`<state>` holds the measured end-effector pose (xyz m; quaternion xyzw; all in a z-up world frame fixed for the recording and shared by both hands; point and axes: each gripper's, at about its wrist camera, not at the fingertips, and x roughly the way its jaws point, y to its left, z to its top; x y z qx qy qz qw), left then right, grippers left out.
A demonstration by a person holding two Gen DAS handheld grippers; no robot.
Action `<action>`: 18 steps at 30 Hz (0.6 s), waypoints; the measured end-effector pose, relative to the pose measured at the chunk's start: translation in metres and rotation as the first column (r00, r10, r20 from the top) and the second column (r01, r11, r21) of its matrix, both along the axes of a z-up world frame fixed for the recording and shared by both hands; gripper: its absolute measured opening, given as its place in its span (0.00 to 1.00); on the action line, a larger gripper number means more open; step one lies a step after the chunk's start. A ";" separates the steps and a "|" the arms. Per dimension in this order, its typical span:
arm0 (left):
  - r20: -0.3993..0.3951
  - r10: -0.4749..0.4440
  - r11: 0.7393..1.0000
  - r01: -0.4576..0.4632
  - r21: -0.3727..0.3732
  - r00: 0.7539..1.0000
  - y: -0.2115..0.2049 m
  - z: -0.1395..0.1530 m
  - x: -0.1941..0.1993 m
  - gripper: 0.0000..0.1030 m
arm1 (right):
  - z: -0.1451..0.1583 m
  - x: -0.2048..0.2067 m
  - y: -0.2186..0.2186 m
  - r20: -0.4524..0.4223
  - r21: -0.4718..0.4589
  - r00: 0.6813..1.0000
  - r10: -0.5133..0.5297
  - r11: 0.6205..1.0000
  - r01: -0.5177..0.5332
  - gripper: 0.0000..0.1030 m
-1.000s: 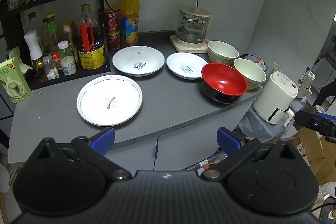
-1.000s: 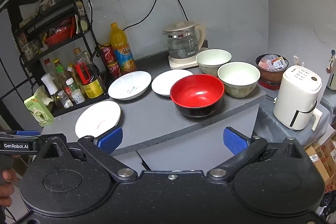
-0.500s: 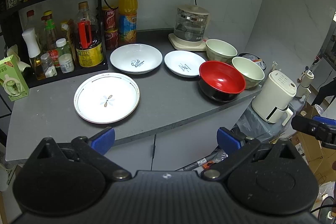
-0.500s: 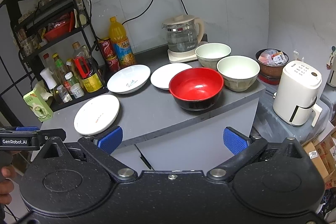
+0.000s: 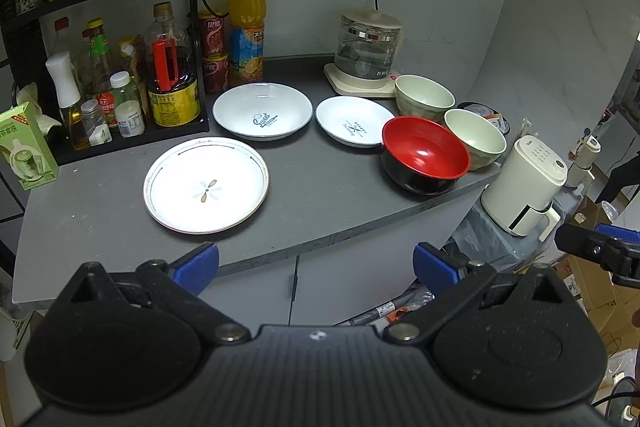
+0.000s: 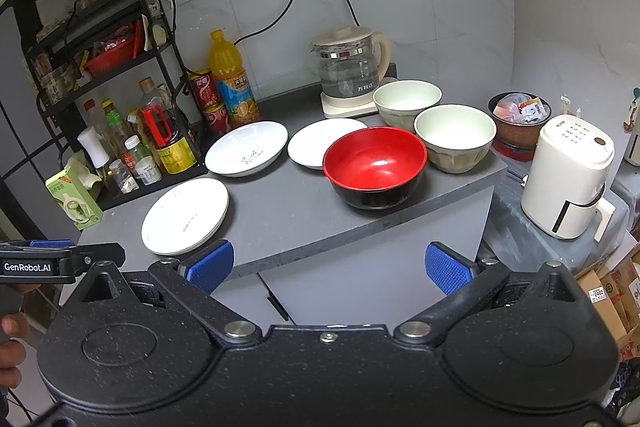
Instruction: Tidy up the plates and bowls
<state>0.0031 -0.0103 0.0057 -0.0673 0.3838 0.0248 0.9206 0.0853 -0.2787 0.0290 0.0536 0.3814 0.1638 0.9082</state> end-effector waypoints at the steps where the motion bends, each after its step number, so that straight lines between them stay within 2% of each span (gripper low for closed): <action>1: -0.001 0.000 1.000 0.000 -0.001 1.000 0.001 0.000 0.000 0.99 | 0.000 0.000 0.000 0.001 0.001 1.000 0.001 1.000 -0.001 1.00; 18: 0.000 0.002 1.000 -0.002 -0.003 1.000 0.000 0.001 -0.001 0.99 | 0.001 0.000 -0.001 -0.002 -0.008 1.000 0.000 1.000 0.000 1.00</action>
